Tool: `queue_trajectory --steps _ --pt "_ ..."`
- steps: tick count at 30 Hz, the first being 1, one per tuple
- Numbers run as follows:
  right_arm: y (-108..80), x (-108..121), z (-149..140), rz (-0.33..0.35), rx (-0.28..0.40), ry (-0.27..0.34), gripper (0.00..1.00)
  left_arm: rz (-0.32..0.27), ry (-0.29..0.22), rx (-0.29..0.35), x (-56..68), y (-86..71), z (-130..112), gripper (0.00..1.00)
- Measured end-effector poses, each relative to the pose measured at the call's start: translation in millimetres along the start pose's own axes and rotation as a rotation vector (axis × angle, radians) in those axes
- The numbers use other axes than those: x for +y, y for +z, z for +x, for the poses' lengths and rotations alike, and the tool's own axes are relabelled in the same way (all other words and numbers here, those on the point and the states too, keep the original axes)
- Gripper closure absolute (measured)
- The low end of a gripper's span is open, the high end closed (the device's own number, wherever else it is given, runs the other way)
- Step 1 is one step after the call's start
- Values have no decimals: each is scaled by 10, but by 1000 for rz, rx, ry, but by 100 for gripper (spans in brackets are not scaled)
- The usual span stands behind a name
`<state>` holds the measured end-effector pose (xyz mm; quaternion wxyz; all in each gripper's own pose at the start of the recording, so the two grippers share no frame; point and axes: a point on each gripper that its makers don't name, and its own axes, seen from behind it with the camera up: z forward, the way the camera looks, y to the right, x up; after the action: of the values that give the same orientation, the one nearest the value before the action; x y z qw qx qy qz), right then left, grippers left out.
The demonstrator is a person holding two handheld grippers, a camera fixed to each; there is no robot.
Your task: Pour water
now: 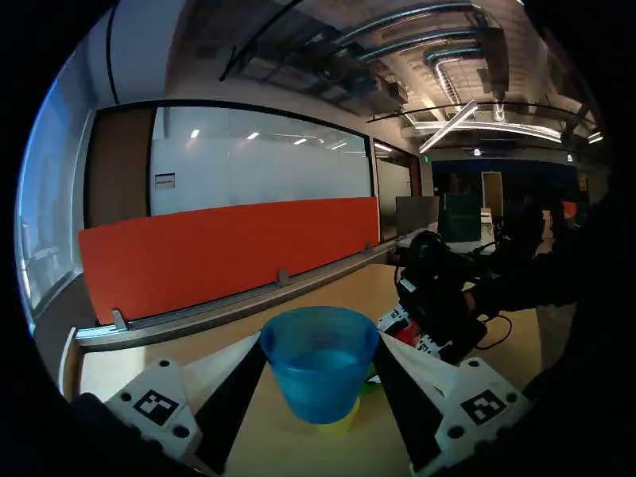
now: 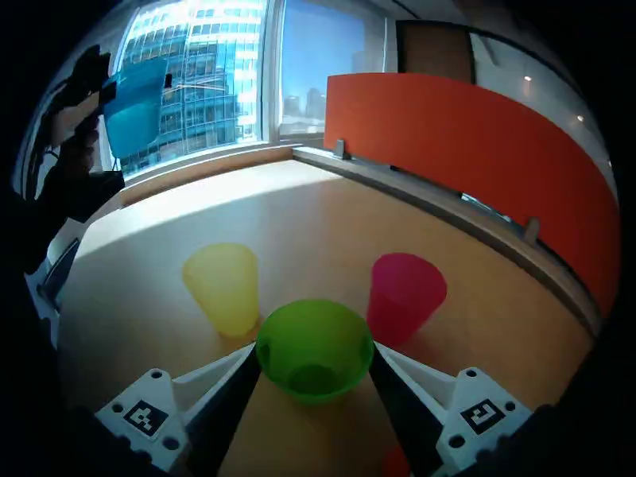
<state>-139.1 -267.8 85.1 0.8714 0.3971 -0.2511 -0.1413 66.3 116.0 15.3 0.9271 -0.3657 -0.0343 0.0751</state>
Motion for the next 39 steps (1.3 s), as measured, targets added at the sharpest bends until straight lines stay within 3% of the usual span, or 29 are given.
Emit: queue_trajectory --steps 8,27,39 --pt "-235 -52 186 -1 57 26 8 6 8 5 1 12 71 13" --pt "-1077 -242 857 -40 280 36 8 19 2 -4 55 103 167 13" --pt "-1362 -364 1100 -53 392 8 8 13 5 8 144 126 243 12"
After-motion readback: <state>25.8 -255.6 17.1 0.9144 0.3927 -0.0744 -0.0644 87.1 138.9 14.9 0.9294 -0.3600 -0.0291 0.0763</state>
